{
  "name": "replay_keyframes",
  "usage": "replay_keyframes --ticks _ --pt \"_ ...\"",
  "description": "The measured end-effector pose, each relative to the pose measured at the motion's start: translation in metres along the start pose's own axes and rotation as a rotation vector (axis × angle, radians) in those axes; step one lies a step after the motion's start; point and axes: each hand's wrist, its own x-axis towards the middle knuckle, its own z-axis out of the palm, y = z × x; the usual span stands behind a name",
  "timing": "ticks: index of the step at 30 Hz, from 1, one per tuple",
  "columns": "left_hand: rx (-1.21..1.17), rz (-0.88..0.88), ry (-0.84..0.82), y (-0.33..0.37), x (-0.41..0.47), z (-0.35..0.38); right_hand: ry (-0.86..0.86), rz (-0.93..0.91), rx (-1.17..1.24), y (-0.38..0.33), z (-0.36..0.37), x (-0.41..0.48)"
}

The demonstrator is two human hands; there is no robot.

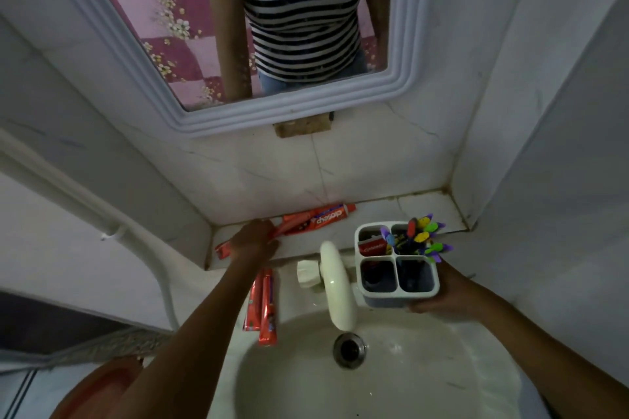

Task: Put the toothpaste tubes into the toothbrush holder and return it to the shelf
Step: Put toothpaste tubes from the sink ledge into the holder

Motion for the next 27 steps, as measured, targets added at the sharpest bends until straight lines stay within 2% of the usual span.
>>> replay_keyframes --ticks 4,7,9,12,16,22,24,27 --pt "0.071 0.253 0.165 0.016 0.006 0.01 0.035 -0.001 -0.023 0.001 0.001 0.0" --pt "0.054 0.442 0.132 0.048 0.015 0.005 0.034 0.002 -0.039 -0.006 0.001 -0.002" --pt "0.124 0.475 0.036 0.069 0.023 0.002 0.027 0.007 -0.037 -0.01 0.001 -0.004" --pt "0.209 0.429 -0.051 0.093 0.034 0.002 0.021 0.017 -0.031 -0.009 0.002 -0.004" --pt "0.292 0.398 -0.014 0.11 0.043 -0.001 0.022 0.017 -0.046 -0.01 0.002 -0.004" --pt "0.423 0.544 -0.046 0.115 0.055 -0.011 0.024 -0.011 -0.062 -0.01 0.003 -0.004" --pt "0.323 0.548 -0.014 0.115 0.053 -0.016 0.021 -0.014 -0.05 -0.01 0.002 -0.003" --pt "-0.041 0.497 0.08 0.118 0.046 -0.035 0.028 -0.021 -0.031 -0.005 0.003 -0.002"
